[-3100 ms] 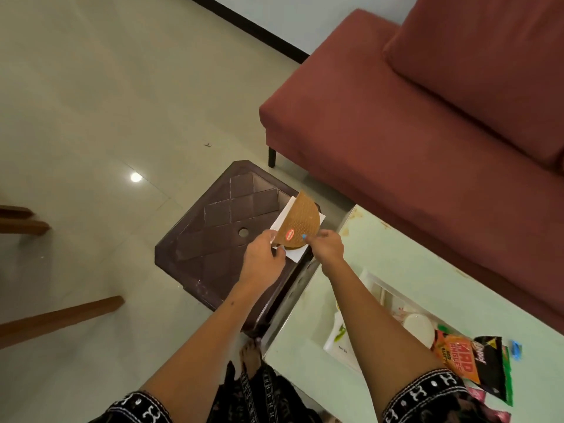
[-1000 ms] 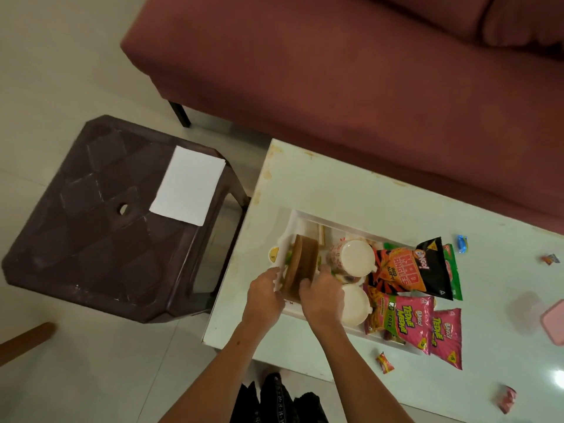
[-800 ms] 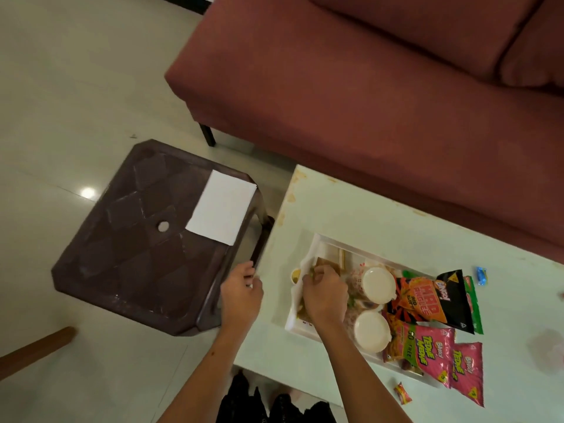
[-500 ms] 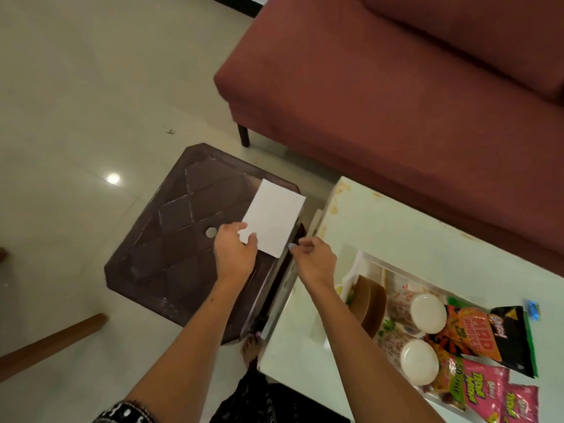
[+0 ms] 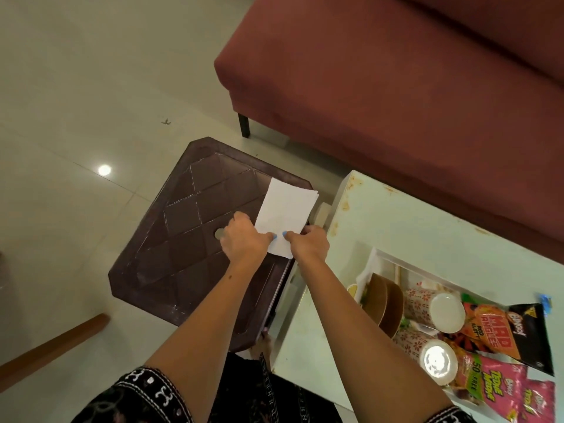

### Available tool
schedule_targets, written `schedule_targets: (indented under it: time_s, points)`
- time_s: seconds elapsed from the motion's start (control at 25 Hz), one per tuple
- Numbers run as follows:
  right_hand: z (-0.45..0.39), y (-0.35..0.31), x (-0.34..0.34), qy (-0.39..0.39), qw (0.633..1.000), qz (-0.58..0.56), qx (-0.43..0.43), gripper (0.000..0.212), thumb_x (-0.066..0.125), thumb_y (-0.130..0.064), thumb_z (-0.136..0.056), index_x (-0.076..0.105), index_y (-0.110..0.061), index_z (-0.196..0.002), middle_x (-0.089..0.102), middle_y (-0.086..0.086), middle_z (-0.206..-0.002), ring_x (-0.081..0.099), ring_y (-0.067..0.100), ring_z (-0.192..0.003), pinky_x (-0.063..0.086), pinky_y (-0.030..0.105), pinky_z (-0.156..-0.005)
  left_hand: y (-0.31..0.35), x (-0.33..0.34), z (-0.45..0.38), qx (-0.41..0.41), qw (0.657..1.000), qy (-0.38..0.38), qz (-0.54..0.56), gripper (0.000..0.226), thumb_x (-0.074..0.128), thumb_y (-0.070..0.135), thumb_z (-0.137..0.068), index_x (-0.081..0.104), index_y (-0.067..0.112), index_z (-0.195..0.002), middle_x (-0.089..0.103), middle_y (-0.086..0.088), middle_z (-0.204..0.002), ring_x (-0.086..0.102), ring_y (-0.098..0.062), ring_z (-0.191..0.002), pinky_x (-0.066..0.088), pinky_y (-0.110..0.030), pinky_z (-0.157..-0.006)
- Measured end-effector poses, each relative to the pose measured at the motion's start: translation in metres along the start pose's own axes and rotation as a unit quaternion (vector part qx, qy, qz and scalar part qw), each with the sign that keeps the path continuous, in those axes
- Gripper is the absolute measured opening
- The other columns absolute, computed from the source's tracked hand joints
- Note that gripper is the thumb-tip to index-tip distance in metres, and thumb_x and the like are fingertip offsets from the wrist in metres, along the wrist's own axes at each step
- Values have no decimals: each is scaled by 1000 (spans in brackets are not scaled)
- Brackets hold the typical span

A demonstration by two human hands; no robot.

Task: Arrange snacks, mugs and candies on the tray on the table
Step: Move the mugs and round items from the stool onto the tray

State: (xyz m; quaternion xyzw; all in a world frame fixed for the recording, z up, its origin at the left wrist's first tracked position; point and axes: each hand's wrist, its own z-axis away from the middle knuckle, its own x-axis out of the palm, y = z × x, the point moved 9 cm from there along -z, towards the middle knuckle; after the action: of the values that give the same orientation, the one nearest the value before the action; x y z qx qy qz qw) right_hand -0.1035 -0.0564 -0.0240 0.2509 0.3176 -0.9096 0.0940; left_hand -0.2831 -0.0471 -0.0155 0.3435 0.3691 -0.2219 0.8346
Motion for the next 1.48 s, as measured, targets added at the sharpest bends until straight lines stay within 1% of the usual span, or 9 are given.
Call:
schedule_targets:
  time_s: [0.16,0.44,0.52,0.64,0.76,0.88,1.0,1.16,1.48]
  points:
    - [12,-7,-8,-32,998,41,-39,18,61,-19,-84,59,-11,-101,66,9,-108,65,27,-84,59,36,-64,4,6,12,8,994,-60,91,18,72,17,-72,62,10,-85,68,-13,-94,60,-25,-80,48,-31,-66]
    - [50,69,-99,70,995,62,-20,29,54,-20,-92,52,-12,-120,63,13,-112,68,29,-78,58,31,-56,50,55,119,133,976,-121,124,12,65,14,-74,55,19,-71,57,3,-69,51,-10,-58,32,-7,-41]
    - [57,98,-132,102,991,81,-11,26,53,-19,-91,54,-11,-116,67,13,-106,67,29,-76,53,29,-59,62,85,158,162,964,-160,135,11,65,13,-76,56,18,-72,59,4,-70,56,-12,-62,36,-5,-47]
    - [61,142,-171,125,988,89,14,29,52,-13,-89,55,-12,-118,68,13,-109,63,31,-94,40,25,-67,69,129,204,177,954,-208,123,5,65,13,-79,61,16,-81,63,4,-78,60,-13,-68,45,-11,-59]
    - [56,173,-180,95,992,84,20,42,48,-4,-86,51,-14,-126,65,13,-115,60,33,-102,38,26,-71,66,160,227,171,955,-212,115,13,64,8,-80,64,12,-92,68,-4,-89,62,-15,-73,53,-21,-70]
    - [45,195,-177,67,994,80,19,48,46,1,-84,49,-15,-129,59,17,-117,56,34,-105,40,28,-75,60,178,236,180,959,-197,93,17,61,3,-80,67,9,-95,68,-8,-93,59,-14,-75,48,-17,-71]
    - [40,212,-174,70,996,59,14,45,48,3,-84,49,-12,-127,58,18,-111,56,35,-99,36,27,-71,57,188,241,190,962,-180,76,22,60,2,-81,67,6,-101,67,-12,-98,62,-21,-83,51,-23,-77]
    - [31,229,-172,83,996,2,35,13,54,-2,-85,50,-6,-96,62,13,-96,59,28,-84,36,26,-59,52,192,238,174,971,-135,91,17,62,0,-80,67,5,-96,68,-11,-93,63,-21,-80,53,-27,-75]
    - [27,242,-168,106,994,1,28,3,62,-11,-83,61,-14,-83,57,-5,-69,53,13,-62,37,21,-52,34,206,242,139,979,-113,96,16,60,3,-82,69,4,-95,73,-13,-88,68,-23,-78,51,-25,-74]
